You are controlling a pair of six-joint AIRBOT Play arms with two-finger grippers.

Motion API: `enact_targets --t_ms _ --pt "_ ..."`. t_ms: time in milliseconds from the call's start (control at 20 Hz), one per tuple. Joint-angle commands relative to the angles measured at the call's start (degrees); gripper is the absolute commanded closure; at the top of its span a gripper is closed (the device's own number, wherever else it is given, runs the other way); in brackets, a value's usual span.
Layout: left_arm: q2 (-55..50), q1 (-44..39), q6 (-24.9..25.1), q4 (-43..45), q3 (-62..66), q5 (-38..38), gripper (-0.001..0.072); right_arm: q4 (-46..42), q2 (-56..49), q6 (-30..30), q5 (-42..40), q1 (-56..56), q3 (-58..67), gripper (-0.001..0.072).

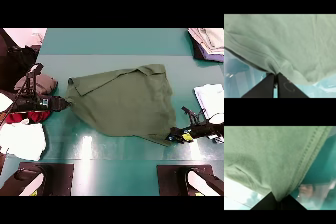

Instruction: Fold the shirts.

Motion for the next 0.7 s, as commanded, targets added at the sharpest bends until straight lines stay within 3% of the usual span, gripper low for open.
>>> enact_targets --t_ms 0,250,650 --pt "0.04 0.66 -0.22 -0.2 3.96 -0.48 0.0681 1.57 0.2 0.48 4.66 0.66 7.82 0.0692" --pt "0.04 4.76 0.02 -0.15 27.06 -0.44 0.0681 1.55 0.17 2.21 5.88 0.68 37.03 0.0692" --pt "0.07 5.99 0.02 -0.22 60.08 -0.31 0.0681 1.33 0.17 2.23 -5.2 0.66 80.39 0.0691"
